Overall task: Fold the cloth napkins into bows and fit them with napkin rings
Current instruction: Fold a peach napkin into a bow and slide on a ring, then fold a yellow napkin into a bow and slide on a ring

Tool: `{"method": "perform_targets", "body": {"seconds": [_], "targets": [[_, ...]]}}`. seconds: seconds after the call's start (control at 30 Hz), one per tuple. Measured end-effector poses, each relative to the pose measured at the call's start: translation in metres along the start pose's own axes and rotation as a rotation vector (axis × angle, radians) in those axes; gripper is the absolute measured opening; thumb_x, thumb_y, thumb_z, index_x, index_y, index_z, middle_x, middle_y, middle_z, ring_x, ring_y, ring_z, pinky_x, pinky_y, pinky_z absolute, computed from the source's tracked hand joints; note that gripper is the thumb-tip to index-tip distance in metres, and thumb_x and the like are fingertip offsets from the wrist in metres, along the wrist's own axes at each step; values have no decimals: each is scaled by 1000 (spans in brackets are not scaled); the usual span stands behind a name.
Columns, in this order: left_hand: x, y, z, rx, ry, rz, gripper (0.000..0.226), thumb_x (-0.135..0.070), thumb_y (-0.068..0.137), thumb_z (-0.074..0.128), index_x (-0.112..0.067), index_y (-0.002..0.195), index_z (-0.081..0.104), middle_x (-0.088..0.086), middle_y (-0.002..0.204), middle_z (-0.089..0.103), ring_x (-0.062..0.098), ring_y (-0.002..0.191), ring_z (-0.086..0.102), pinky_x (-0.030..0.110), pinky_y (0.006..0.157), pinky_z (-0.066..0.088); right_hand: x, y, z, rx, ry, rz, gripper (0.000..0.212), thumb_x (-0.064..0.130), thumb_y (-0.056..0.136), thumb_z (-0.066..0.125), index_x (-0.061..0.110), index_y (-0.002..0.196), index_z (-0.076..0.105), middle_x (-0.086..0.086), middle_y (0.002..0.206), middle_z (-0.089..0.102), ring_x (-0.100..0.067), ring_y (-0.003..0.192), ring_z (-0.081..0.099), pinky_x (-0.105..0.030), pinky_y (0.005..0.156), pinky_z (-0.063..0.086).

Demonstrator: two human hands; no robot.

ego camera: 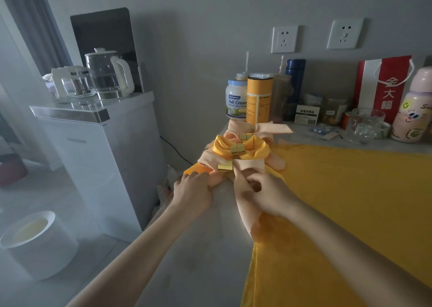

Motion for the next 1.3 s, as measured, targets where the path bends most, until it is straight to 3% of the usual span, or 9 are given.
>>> {"method": "perform_targets", "body": {"seconds": [0.1,0.2,0.3,0.4,0.57,0.7,0.93,1.03,1.3], "targets": [[6,-9,-11,-56,78,-72,25,-14,93,38,-10,110,56,7,116,54,27,110,47,34,87,35,-3,-9,-22,26,38,10,15,19,91,57,17,101,69,12,87,62,-2,79,56,-9,62,41],[-1,-23,-27,-106,157,-66,26,-16,94,37,-10,111,56,6,117,54,26,111,46,33,87,34,-20,-24,-50,24,36,57,12,16,93,56,19,94,67,3,85,66,-8,73,59,-24,71,49],[-30,-44,-37,-182,133,32,30,-17,94,37,-17,116,58,2,115,56,24,109,48,33,86,37,-45,-44,-72,17,46,118,11,13,93,54,16,94,65,-8,88,66,-13,71,60,-28,70,50],[-82,-76,-37,-229,1,210,28,-24,95,41,-20,115,60,-2,118,57,19,109,51,33,91,41,-73,-70,-100,-56,7,172,20,16,94,53,13,111,62,-7,98,66,-14,79,61,-23,65,47],[-176,-129,2,102,-26,375,48,-44,98,35,-14,135,44,7,137,44,26,131,32,41,107,28,-119,-125,-152,-170,-140,263,38,23,93,55,14,129,49,-7,127,56,-21,105,56,-29,76,44],[-239,-173,38,352,79,564,68,-57,95,33,-17,149,20,11,155,15,28,145,4,51,117,6,-157,-185,-190,-231,-182,345,40,19,93,56,15,131,47,-7,131,54,-24,117,54,-32,87,44],[-339,-238,61,423,-39,801,82,-64,87,42,-25,151,9,3,159,-5,20,146,-8,47,118,-6,-211,-285,-261,-382,-118,422,26,1,91,53,7,115,60,-16,114,65,-29,108,59,-35,90,43],[-364,-256,71,455,-55,811,80,-62,87,46,-27,151,12,1,159,-3,19,146,-7,47,117,-6,-223,-314,-271,-376,-74,436,20,0,90,55,7,106,64,-18,110,66,-29,107,60,-39,95,44],[-379,-261,76,463,-83,756,58,-52,94,40,-34,147,25,3,159,4,20,146,-3,49,116,-5,-222,-339,-257,-284,-27,328,20,3,90,57,8,107,66,-6,107,65,-17,105,59,-24,89,41]]}}
Point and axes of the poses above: each hand's wrist, its own y-axis towards the middle knuckle, its own z-axis out of the palm, x = y × z, the point moved 8 cm from there along y, towards the middle knuckle
